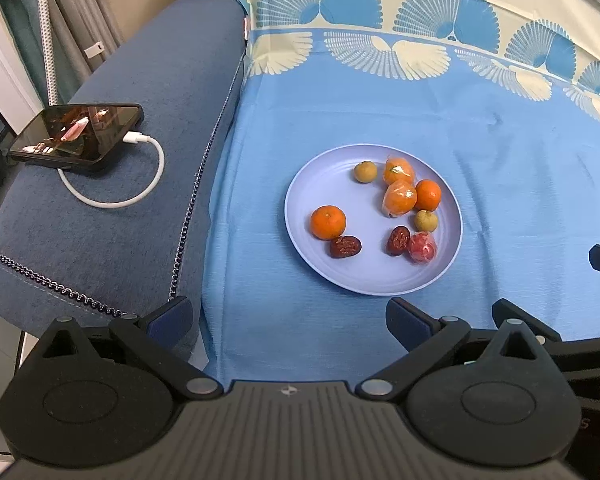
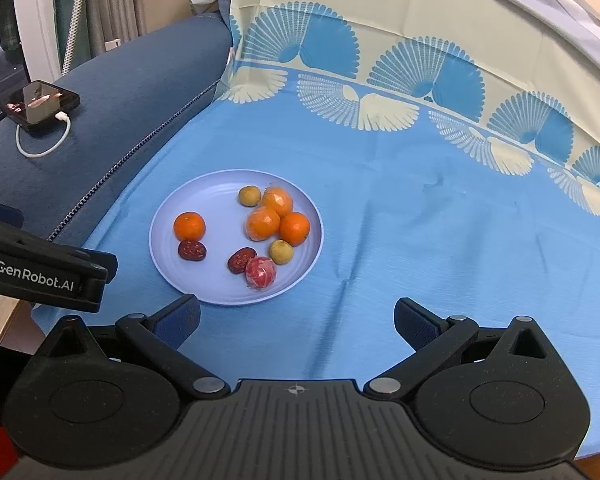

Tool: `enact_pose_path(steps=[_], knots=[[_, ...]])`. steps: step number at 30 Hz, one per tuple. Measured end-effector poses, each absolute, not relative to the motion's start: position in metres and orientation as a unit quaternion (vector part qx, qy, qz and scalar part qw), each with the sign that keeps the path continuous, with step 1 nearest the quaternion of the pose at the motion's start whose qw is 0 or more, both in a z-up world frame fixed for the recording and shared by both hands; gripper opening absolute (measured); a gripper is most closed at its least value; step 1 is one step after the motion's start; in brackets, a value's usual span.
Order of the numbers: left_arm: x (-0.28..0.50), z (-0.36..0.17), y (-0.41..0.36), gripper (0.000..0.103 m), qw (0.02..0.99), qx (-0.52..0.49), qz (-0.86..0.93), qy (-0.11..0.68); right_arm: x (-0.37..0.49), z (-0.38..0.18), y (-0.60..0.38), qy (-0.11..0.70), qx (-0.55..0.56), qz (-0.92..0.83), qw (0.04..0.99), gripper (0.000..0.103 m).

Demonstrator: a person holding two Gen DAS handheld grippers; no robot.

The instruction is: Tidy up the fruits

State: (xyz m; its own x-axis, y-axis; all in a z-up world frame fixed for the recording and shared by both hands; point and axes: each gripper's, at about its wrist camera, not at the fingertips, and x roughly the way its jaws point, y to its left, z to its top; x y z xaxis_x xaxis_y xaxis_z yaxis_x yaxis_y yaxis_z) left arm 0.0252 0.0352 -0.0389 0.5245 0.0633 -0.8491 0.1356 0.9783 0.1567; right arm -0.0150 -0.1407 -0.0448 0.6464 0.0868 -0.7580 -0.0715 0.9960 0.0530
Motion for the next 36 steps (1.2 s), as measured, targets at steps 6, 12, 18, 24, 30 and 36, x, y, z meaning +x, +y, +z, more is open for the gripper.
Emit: enact_pose_path(steps=[6, 12, 18, 24, 30, 36], knots=[[0.0262, -0.0401, 0.0334, 0.103, 0.867, 0.105, -0.021, 0.487, -0.0133, -0.0473, -0.1405, 0.422, 0.011, 0.039, 0.906, 0.102], [0.0266, -0.0400, 0.0338, 0.103, 0.867, 0.104, -0.020, 0.487, -0.0135, -0.0476, -0.1401, 0.422, 0.010, 0.040, 0.906, 0.102], [0.0268, -0.0393, 0.0334, 0.103, 0.868, 0.105, -0.020, 0.486, -0.0130, -0.0475, -0.1400, 0.423, 0.007, 0.041, 0.905, 0.102], [0.0277, -0.0397, 0.0334, 0.103, 0.867, 0.106, -0.020, 0.486, -0.0125, -0.0471, -0.1392, 0.424, 0.007, 0.041, 0.905, 0.102], [0.0294, -0.0402, 0.0340, 0.103, 0.866, 0.106, -0.018, 0.488, -0.0111, -0.0464, -0.1383, 0.423, 0.004, 0.045, 0.905, 0.102], [0.0282, -0.0395, 0.0301, 0.103, 0.866, 0.118, -0.020, 0.485, -0.0110, -0.0467, -0.1380, 0.423, 0.005, 0.049, 0.905, 0.102]])
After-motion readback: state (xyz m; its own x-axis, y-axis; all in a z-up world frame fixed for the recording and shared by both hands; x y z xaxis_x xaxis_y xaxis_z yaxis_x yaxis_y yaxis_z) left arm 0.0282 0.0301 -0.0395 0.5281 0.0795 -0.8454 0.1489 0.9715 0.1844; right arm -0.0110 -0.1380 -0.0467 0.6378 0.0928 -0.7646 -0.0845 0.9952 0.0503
